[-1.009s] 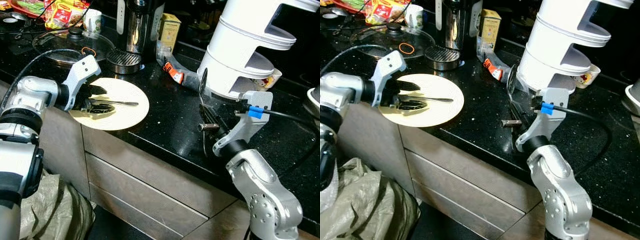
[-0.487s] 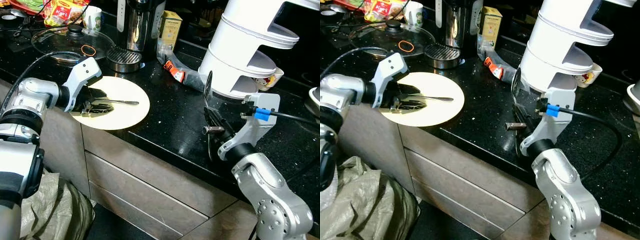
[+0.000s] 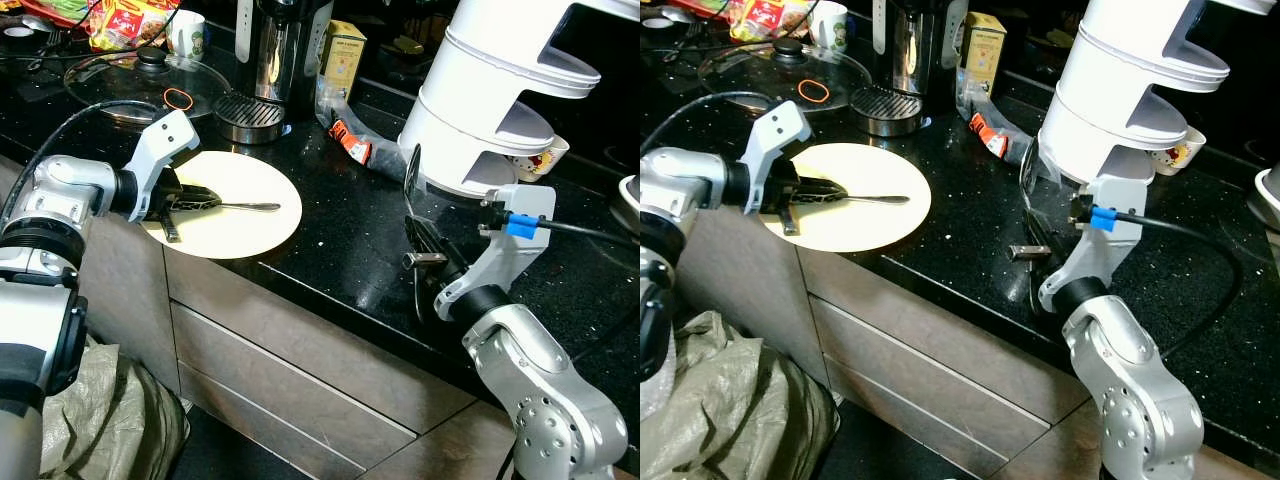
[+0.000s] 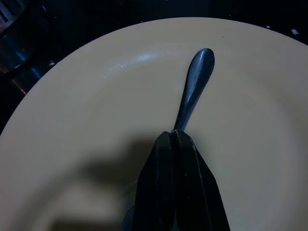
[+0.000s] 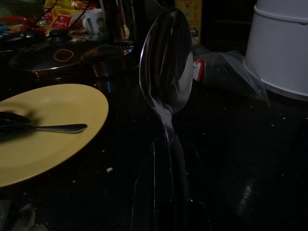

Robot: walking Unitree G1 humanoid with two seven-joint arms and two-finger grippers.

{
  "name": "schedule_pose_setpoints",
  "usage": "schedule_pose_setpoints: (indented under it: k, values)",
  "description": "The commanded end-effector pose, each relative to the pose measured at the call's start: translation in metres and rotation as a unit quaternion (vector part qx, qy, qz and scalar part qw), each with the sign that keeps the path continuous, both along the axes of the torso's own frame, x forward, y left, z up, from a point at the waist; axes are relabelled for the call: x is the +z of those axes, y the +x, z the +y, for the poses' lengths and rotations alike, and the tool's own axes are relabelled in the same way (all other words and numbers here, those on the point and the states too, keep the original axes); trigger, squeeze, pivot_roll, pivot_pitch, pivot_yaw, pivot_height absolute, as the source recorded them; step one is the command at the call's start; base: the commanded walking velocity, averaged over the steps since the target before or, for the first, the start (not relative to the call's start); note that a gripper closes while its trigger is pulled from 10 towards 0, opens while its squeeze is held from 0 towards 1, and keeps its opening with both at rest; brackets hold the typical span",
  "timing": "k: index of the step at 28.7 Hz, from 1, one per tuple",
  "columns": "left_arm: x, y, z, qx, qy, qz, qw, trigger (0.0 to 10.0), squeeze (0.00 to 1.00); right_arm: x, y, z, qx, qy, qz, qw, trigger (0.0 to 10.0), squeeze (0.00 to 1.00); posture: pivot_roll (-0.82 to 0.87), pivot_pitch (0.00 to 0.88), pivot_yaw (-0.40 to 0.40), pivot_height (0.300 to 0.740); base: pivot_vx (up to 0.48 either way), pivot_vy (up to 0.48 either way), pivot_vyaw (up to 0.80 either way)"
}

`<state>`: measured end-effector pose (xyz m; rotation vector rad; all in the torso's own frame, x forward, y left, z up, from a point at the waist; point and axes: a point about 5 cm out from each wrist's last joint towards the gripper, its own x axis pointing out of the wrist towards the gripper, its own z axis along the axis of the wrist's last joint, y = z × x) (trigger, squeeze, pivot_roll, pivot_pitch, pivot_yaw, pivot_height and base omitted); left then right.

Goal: Kitchen organization

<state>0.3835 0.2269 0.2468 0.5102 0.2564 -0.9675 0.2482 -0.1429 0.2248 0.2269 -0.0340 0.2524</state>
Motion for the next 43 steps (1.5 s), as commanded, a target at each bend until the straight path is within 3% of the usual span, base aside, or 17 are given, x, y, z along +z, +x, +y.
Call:
schedule_pose_setpoints:
  k: [1, 5, 8, 12, 13, 16, 19, 21, 22, 25, 26, 27, 28, 29, 31, 35, 43]
  values:
    - [-0.011, -0.001, -0.005, -0.009, -0.001, 0.02, 1.0, 0.0, 0.0, 0.002, -0.001, -0.006, -0.019, -0.002, -0.001, 1.0, 10.0, 0.0, -0.08, 0.087, -0.192, 0.74, 0.0, 0.0, 0.0]
    - [-0.005, 0.003, -0.007, 0.009, -0.024, -0.012, 1.0, 0.0, 0.0, 0.002, 0.0, -0.007, -0.022, 0.003, 0.0, 1.0, 10.0, 0.0, -0.08, 0.083, -0.191, 0.74, 0.0, 0.0, 0.0]
    - [0.009, 0.007, -0.009, 0.031, -0.071, -0.055, 0.995, 0.0, 0.0, 0.002, 0.001, -0.008, -0.025, 0.012, 0.0, 1.0, 10.0, 0.0, -0.07, 0.074, -0.191, 0.74, 0.0, 0.0, 0.0]
    - [0.055, 0.015, -0.016, 0.069, -0.234, -0.14, 0.96, 0.0, 0.0, 0.004, 0.004, -0.009, -0.028, 0.034, -0.003, 0.999, 10.0, 0.0, -0.06, 0.063, -0.192, 0.74, 0.0, 0.0, 0.0]
    - [0.055, 0.015, -0.016, 0.069, -0.234, -0.14, 0.96, 0.0, 0.0, 0.004, 0.004, -0.009, -0.028, 0.034, -0.003, 0.999, 10.0, 0.0, -0.06, 0.063, -0.192, 0.74, 0.0, 0.0, 0.0]
    - [0.07, 0.014, -0.019, 0.06, -0.313, -0.152, 0.936, 0.0, 0.0, 0.004, 0.006, -0.007, -0.026, 0.041, -0.004, 0.999, 10.0, 0.0, -0.05, 0.052, -0.191, 0.74, 0.0, 0.0, 0.0]
    - [0.075, 0.014, -0.022, 0.048, -0.35, -0.151, 0.923, 0.0, 0.0, 0.004, 0.007, -0.006, -0.026, 0.043, -0.004, 0.999, 10.0, 0.0, -0.05, 0.047, -0.192, 0.74, 0.0, 0.0, 0.0]
    - [0.074, 0.014, -0.024, 0.043, -0.345, -0.148, 0.926, 0.0, 0.0, 0.005, 0.007, -0.006, -0.026, 0.043, -0.004, 0.999, 10.0, 0.0, -0.05, 0.046, -0.194, 0.74, 0.0, 0.0, 0.0]
    - [0.071, 0.014, -0.025, 0.045, -0.327, -0.144, 0.933, 3.4, 0.0, 0.005, 0.008, -0.006, -0.026, 0.043, -0.004, 0.999, 10.0, 0.0, -0.05, 0.047, -0.194, 0.74, 0.0, 0.0, 0.0]
    - [0.068, 0.014, -0.025, 0.047, -0.312, -0.141, 0.938, 3.4, 0.0, 0.005, 0.008, -0.006, -0.026, 0.042, -0.004, 0.999, 10.0, 0.0, -0.05, 0.047, -0.194, 0.74, 0.0, 0.0, 0.0]
    - [0.065, 0.015, -0.024, 0.06, -0.291, -0.135, 0.945, 10.0, 1.0, 0.006, 0.009, -0.007, -0.027, 0.042, -0.004, 0.999, 10.0, 0.0, -0.05, 0.048, -0.191, 0.74, 0.0, 0.0, 0.0]
    - [0.058, 0.018, -0.018, 0.095, -0.244, -0.125, 0.957, 10.0, 1.0, 0.006, 0.009, -0.007, -0.028, 0.043, -0.004, 0.999, 10.0, 0.0, -0.04, 0.05, -0.189, 0.74, 0.0, 0.0, 0.0]
    - [0.058, 0.018, -0.018, 0.095, -0.244, -0.125, 0.957, 10.0, 1.0, 0.006, 0.009, -0.007, -0.028, 0.043, -0.004, 0.999, 10.0, 0.0, -0.04, 0.05, -0.189, 0.74, 0.0, 0.0, 0.0]
    - [0.051, 0.019, -0.014, 0.12, -0.188, -0.127, 0.967, 10.0, 1.0, 0.005, 0.009, -0.006, -0.028, 0.044, -0.003, 0.999, 10.0, 0.0, -0.05, 0.054, -0.186, 0.74, 0.0, 0.0, 0.0]
    - [0.049, 0.019, -0.013, 0.123, -0.174, -0.126, 0.969, 10.0, 1.0, 0.005, 0.008, -0.006, -0.028, 0.044, -0.002, 0.999, 10.0, 0.0, -0.05, 0.056, -0.185, 0.74, 0.0, 0.0, 0.0]
    - [0.045, 0.019, -0.014, 0.121, -0.166, -0.117, 0.972, 10.0, 1.0, 0.005, 0.007, -0.005, -0.029, 0.045, -0.001, 0.999, 10.0, 0.0, -0.05, 0.061, -0.183, 0.74, 0.0, 0.0, 0.0]
    - [0.037, 0.015, -0.025, 0.042, -0.2, -0.058, 0.977, 10.0, 1.0, 0.006, 0.002, -0.009, -0.037, 0.041, 0.003, 0.998, 10.0, 0.0, -0.08, 0.084, -0.18, 0.74, 0.0, 0.0, 0.0]
